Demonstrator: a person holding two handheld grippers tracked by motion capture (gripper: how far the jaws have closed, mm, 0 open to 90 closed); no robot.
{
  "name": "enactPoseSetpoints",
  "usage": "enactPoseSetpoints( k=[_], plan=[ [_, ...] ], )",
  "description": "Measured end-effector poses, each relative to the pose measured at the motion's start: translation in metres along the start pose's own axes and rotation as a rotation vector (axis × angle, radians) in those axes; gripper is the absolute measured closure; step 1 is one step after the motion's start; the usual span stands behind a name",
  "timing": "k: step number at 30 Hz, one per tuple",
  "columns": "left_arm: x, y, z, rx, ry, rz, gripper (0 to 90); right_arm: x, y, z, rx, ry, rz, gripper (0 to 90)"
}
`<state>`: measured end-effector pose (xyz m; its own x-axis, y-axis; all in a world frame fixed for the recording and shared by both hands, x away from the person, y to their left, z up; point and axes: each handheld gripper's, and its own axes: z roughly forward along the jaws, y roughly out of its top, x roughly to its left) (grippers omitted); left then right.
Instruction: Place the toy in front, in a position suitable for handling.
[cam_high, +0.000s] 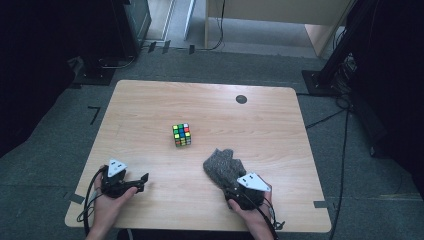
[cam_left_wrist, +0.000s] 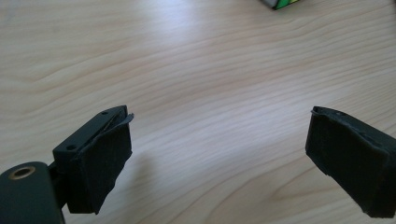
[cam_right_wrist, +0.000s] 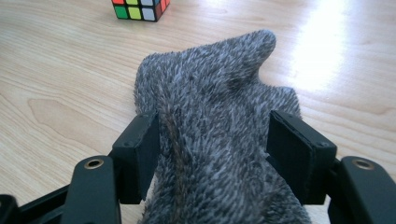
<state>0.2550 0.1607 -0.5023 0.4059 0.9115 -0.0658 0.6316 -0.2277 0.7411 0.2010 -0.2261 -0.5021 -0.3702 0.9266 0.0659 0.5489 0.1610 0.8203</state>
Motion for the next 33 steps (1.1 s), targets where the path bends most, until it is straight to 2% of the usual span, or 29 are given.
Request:
enactPoseSetpoints(
  k=[2,4,6,8,9,11,12,14,16,17,21,27,30,33],
  plan=[
    [-0.011,0.007,0.005,-0.002,-0.006,0.016,7.1,0.000,-0.001,0.002,0.017,0.004,0.000,39.7],
    [-0.020,0.016,0.010,-0.008,-0.024,0.016,7.2,0.002,-0.004,0.007,0.049,0.002,-0.014,48.5],
    [-0.029,0.026,0.016,-0.016,-0.035,0.020,7.2,0.003,-0.007,0.010,0.069,-0.023,-0.025,55.5],
    [-0.037,0.036,0.023,-0.019,-0.051,0.002,7.2,0.001,-0.008,0.012,0.074,-0.022,-0.009,58.4],
    [-0.042,0.041,0.028,-0.020,-0.058,-0.006,7.2,0.000,-0.009,0.013,0.071,-0.019,0.009,58.2],
    [-0.057,0.054,0.044,-0.008,-0.053,0.002,7.1,0.001,-0.009,0.013,0.070,-0.019,0.006,56.9],
    [-0.057,0.054,0.044,-0.008,-0.053,0.002,7.1,0.001,-0.009,0.013,0.070,-0.019,0.006,56.9],
    [-0.070,0.063,0.059,-0.002,-0.037,0.006,7.1,0.002,-0.010,0.014,0.070,-0.017,-0.006,54.2],
    [-0.074,0.065,0.065,0.001,-0.029,0.004,7.1,0.002,-0.010,0.014,0.072,-0.016,-0.008,53.4],
    [-0.079,0.069,0.075,0.009,-0.021,-0.021,7.1,0.002,-0.010,0.014,0.073,-0.012,-0.004,51.6],
    [-0.085,0.076,0.088,0.000,0.002,-0.040,7.1,0.002,-0.010,0.015,0.072,-0.009,-0.007,49.9],
    [-0.091,0.089,0.108,-0.003,0.021,-0.107,7.1,0.003,-0.010,0.015,0.073,-0.005,-0.020,47.0],
    [-0.095,0.094,0.119,0.008,0.045,-0.133,7.2,0.003,-0.010,0.015,0.073,-0.003,-0.022,46.5],
    [-0.100,0.098,0.128,0.015,0.083,-0.135,7.2,0.004,-0.010,0.015,0.073,-0.003,-0.023,46.0]
  ],
)
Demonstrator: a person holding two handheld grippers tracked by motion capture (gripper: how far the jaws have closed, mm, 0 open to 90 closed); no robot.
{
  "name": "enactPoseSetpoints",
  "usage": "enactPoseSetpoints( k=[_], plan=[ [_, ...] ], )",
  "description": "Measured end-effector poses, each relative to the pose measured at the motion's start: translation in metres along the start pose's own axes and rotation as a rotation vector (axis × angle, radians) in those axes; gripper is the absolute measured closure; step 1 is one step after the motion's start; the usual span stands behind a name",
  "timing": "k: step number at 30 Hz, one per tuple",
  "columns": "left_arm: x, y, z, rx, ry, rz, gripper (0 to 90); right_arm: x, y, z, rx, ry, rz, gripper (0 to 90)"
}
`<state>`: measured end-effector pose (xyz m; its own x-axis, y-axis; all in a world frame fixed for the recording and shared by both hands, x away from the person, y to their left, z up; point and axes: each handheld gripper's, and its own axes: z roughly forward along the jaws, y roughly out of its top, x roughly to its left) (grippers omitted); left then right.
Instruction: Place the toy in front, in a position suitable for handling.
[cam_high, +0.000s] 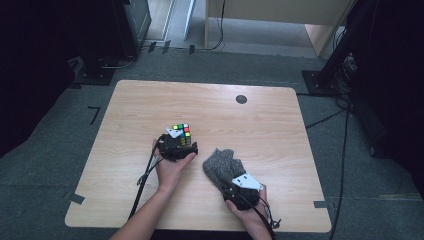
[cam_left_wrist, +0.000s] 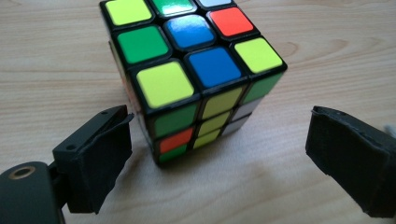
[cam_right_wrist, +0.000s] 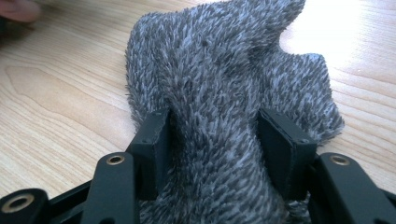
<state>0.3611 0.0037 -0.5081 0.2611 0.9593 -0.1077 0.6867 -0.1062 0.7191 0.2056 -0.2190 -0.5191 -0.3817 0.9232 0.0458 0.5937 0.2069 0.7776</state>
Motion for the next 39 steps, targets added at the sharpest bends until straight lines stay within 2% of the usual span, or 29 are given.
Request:
enactPoseSetpoints(
  k=[2,4,5,6,7,10,11,15,16,17,18,21,24,26,28,30,34,35,36,37,39],
  plan=[
    [-0.002,0.003,0.005,0.003,0.030,-0.007,7.2,0.000,0.000,0.000,-0.001,-0.002,-0.007,45.7],
    [-0.001,0.009,0.012,0.031,0.073,-0.008,9.8,0.001,0.000,0.000,0.001,-0.003,-0.010,45.3],
    [-0.001,0.010,0.013,0.033,0.082,0.000,13.7,0.001,0.000,0.001,0.000,-0.004,-0.012,45.2],
    [-0.001,0.010,0.013,0.033,0.082,0.000,14.1,0.001,0.000,0.000,0.001,-0.004,-0.012,45.2],
    [0.001,0.010,0.014,0.033,0.095,0.016,15.1,0.001,0.000,0.000,0.001,-0.005,-0.013,45.2],
    [0.006,0.008,0.011,0.025,0.077,0.053,20.9,0.001,0.000,0.001,0.000,-0.004,-0.013,45.2],
    [0.006,0.008,0.011,0.025,0.077,0.053,23.0,0.001,0.000,0.001,0.000,-0.004,-0.013,45.2],
    [0.016,0.003,0.002,-0.024,0.056,0.078,27.8,0.001,0.000,0.001,0.000,-0.005,-0.015,45.1],
    [0.020,0.001,0.000,-0.029,0.061,0.077,29.2,0.001,0.000,0.001,0.001,-0.006,-0.016,45.0],
    [0.027,0.000,-0.001,-0.040,0.045,0.065,29.6,0.002,0.000,0.001,0.001,-0.008,-0.018,45.0],
    [0.027,0.000,-0.001,-0.040,0.045,0.065,29.1,0.002,0.000,0.001,0.001,-0.008,-0.018,45.0],
    [0.031,0.002,0.000,-0.034,0.003,0.064,26.7,0.002,0.000,0.001,0.000,-0.012,-0.023,44.7],
    [0.029,0.004,0.003,-0.029,0.005,0.073,22.1,0.002,0.000,0.001,0.001,-0.013,-0.022,44.6],
    [0.027,0.005,0.007,-0.006,0.019,0.075,20.6,0.002,0.000,0.001,0.001,-0.013,-0.023,44.5],
    [0.027,0.006,0.010,0.007,0.039,0.073,21.9,0.002,0.000,0.001,0.000,-0.014,-0.023,44.5],
    [0.029,0.008,0.011,0.013,0.044,0.066,28.6,0.002,0.000,0.001,-0.001,-0.014,-0.022,44.5],
    [0.030,0.007,0.009,0.003,0.048,0.094,31.6,0.002,0.000,0.001,-0.001,-0.013,-0.021,44.5],
    [0.031,0.007,0.009,0.001,0.043,0.096,31.7,0.002,0.000,0.001,-0.001,-0.012,-0.021,44.6],
    [0.032,0.006,0.006,0.003,0.016,0.107,32.4,0.002,0.000,0.001,-0.001,-0.013,-0.021,44.6],
    [0.032,0.006,0.006,0.003,0.016,0.107,32.6,0.002,0.000,0.001,-0.001,-0.013,-0.021,44.6],
    [0.033,0.004,0.002,0.007,-0.025,0.124,32.6,0.002,0.000,0.001,0.000,-0.013,-0.021,44.6]
  ],
)
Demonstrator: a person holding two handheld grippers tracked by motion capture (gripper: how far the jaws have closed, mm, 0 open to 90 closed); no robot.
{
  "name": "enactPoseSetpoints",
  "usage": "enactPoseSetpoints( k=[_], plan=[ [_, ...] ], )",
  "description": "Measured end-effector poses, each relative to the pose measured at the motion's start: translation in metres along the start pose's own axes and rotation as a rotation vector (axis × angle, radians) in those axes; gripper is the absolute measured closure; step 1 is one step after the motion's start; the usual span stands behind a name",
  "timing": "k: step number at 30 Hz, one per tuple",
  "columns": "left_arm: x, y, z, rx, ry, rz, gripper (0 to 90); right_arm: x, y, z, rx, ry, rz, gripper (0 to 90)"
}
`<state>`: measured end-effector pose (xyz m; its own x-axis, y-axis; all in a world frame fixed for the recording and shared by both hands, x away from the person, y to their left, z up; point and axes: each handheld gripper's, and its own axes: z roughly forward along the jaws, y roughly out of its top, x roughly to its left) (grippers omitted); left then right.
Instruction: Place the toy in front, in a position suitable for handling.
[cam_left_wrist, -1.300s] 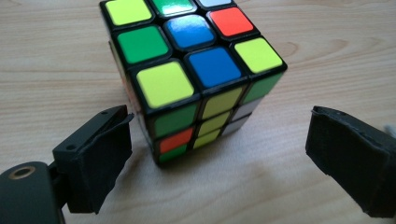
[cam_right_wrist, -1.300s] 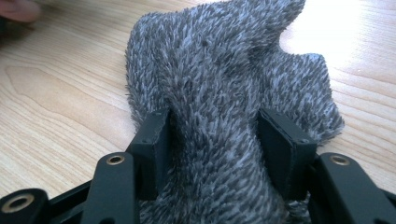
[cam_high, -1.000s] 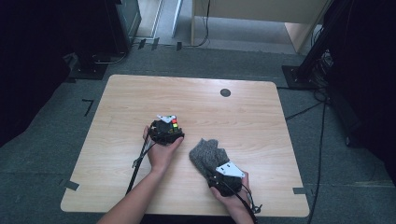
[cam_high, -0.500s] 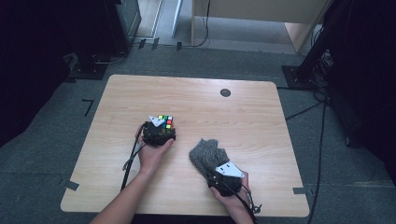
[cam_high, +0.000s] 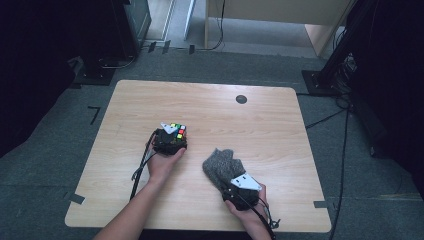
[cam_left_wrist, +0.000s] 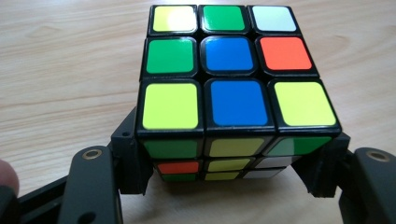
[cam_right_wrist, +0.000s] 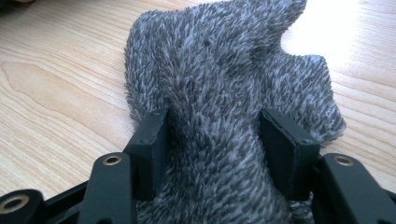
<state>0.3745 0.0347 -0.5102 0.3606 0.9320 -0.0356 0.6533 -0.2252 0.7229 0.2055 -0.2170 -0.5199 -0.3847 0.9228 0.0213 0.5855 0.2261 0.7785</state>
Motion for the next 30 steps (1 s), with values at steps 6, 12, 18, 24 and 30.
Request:
enactPoseSetpoints(
  k=[6,12,18,24,30],
  plan=[
    [0.006,-0.008,-0.023,-0.054,-0.086,0.016,33.7,0.000,0.000,0.000,0.000,0.000,0.002,44.7],
    [0.016,-0.018,-0.051,-0.089,-0.138,0.048,33.8,0.000,0.000,0.000,-0.003,-0.005,0.003,45.7],
    [0.021,-0.034,-0.078,-0.102,-0.174,0.109,34.0,-0.001,0.000,0.000,-0.002,0.003,0.010,48.2],
    [0.022,-0.046,-0.104,-0.158,-0.216,0.124,34.0,-0.002,0.000,0.000,-0.008,0.007,0.020,57.0],
    [0.019,-0.055,-0.119,-0.181,-0.247,0.204,34.0,0.000,0.000,-0.002,-0.020,-0.002,-0.009,68.0]
  ],
)
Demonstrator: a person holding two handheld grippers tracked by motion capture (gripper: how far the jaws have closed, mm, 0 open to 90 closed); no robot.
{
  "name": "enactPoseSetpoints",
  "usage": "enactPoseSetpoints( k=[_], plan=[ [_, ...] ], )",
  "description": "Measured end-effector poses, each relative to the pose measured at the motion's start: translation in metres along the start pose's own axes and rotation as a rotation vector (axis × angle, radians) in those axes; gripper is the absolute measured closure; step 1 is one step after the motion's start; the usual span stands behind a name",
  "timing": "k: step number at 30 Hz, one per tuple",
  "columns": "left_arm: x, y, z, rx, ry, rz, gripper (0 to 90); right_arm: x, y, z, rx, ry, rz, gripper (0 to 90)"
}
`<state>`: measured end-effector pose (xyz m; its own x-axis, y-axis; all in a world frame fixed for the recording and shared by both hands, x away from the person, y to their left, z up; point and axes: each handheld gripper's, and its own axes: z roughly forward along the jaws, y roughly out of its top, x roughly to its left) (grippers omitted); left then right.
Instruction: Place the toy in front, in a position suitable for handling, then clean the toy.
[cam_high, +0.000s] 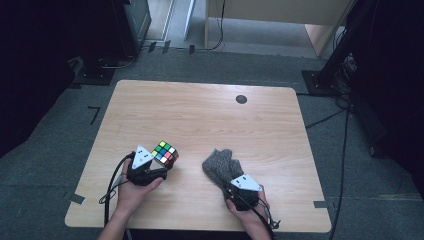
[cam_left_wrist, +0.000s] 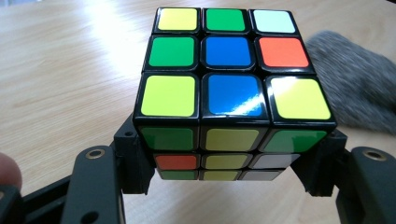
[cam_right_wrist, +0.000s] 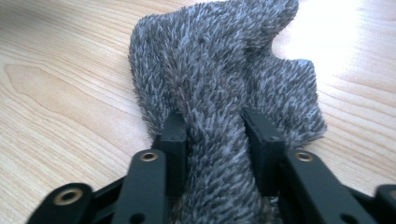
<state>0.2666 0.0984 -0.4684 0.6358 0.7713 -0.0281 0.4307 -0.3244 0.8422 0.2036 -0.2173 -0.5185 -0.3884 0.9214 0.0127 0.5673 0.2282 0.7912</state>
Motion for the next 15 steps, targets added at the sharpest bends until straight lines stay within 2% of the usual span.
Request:
enactPoseSetpoints(
  k=[2,6,10,13,15],
  plan=[
    [-0.002,-0.004,-0.008,-0.006,-0.020,0.034,34.0,-0.002,0.000,-0.002,-0.008,0.007,0.012,71.5],
    [0.000,-0.005,-0.011,-0.005,-0.025,0.044,34.0,-0.004,0.002,-0.005,-0.021,0.016,0.025,73.4],
    [0.002,-0.006,-0.016,-0.024,-0.053,0.025,34.0,-0.005,0.011,-0.017,-0.070,0.049,0.042,74.1],
    [-0.001,-0.004,-0.017,-0.033,-0.064,0.037,34.0,-0.006,0.027,-0.032,-0.120,0.044,0.013,74.3],
    [-0.004,-0.001,-0.018,-0.034,-0.070,0.050,34.0,-0.007,0.031,-0.035,-0.129,0.047,0.009,74.3]
  ],
)
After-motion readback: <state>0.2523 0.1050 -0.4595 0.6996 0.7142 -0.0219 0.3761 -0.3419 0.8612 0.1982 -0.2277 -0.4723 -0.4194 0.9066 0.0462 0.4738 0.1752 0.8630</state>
